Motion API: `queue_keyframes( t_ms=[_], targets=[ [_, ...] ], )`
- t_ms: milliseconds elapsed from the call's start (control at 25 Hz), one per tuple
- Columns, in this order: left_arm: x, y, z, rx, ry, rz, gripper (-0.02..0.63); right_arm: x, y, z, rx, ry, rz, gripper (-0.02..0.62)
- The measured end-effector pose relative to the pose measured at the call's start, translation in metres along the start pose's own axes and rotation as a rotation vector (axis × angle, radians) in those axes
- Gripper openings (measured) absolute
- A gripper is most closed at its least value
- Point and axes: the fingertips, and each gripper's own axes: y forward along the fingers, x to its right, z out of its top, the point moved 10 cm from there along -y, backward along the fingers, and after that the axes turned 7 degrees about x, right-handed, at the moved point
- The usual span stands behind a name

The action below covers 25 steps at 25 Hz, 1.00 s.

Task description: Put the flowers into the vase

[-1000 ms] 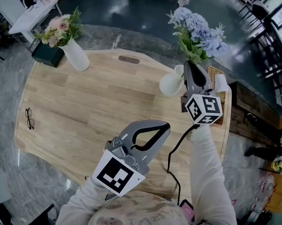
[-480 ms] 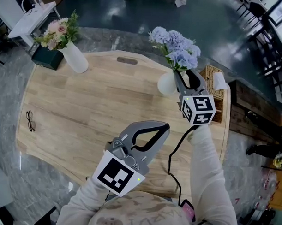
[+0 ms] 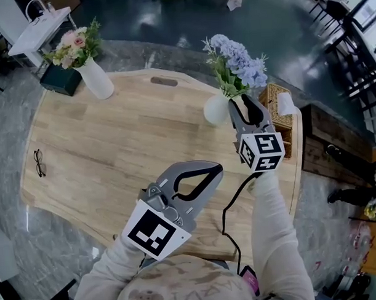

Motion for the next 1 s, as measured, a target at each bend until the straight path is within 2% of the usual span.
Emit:
queue_keyframes(
  t_ms=[120,240,560,1000],
  targets=[
    [0.003,0.001,0.004,0.003,0.005,0.001,0.000,-0.006,-0.014,0.013,0.050,-0.003,0.012,0.136],
    [0.015,0.003,0.011,0.015,0.016,-0.002,0.000,-0.011,-0.039,0.030,0.107,0.034,0.031,0.027],
    [0.067,0.007,0.035,0.055,0.063,0.024,0.000,-0.031,-0.128,0.068,0.216,0.187,0.162,0.026],
    [0.150,0.011,0.057,0.082,0.097,0.126,0.000,-0.048,-0.256,0.093,0.225,0.240,0.302,0.026]
  ],
)
